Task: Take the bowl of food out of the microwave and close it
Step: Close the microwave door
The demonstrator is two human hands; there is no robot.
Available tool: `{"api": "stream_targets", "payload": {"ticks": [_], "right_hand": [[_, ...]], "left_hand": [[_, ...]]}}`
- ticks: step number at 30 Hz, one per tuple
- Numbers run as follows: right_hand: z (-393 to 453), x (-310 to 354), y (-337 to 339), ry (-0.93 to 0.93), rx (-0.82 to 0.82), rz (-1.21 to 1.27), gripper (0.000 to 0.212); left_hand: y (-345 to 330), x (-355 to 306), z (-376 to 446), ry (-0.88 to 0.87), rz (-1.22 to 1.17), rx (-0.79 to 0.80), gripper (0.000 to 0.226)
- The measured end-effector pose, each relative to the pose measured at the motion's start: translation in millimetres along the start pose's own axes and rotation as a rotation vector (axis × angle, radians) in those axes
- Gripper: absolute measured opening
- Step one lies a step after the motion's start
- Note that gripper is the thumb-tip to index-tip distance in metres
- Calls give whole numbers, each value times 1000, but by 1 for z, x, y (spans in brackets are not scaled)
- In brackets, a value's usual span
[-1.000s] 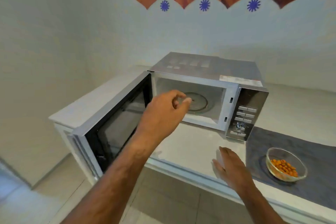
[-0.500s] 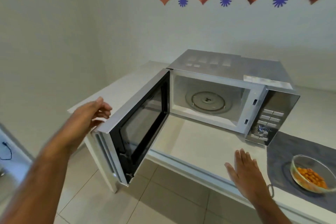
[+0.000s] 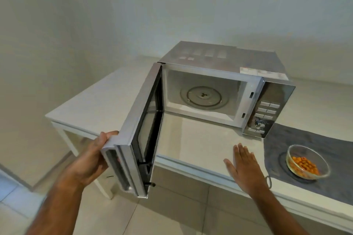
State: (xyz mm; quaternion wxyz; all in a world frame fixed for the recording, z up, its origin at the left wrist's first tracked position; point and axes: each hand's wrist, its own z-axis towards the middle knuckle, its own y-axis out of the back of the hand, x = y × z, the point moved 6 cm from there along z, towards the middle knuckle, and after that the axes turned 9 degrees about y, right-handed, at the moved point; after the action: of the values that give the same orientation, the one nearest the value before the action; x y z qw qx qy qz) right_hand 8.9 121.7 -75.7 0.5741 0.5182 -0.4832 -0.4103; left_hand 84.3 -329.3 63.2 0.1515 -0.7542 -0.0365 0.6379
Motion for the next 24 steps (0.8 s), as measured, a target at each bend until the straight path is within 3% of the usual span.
{"api": "stream_targets", "payload": {"ticks": [5, 9, 13, 15, 19, 24], "right_hand": [[-1, -2, -2, 0, -14, 36, 80], [-2, -8, -4, 2, -63, 149, 78], [-5, -17, -5, -33, -84, 365, 78], [-7, -19, -2, -77, -88, 491, 75], [-13, -20, 8, -136, -162, 722, 58], [-23, -21, 18, -284, -245, 980, 14]], "left_hand": [[-60, -1, 19, -24, 234, 179, 67], [-103, 2, 33, -67, 341, 226, 75], [-137, 5, 50, -96, 401, 208, 39], [-154, 9, 60, -99, 436, 224, 31], [-185, 20, 84, -118, 533, 241, 20], [-221, 29, 116, -174, 533, 236, 32]]}}
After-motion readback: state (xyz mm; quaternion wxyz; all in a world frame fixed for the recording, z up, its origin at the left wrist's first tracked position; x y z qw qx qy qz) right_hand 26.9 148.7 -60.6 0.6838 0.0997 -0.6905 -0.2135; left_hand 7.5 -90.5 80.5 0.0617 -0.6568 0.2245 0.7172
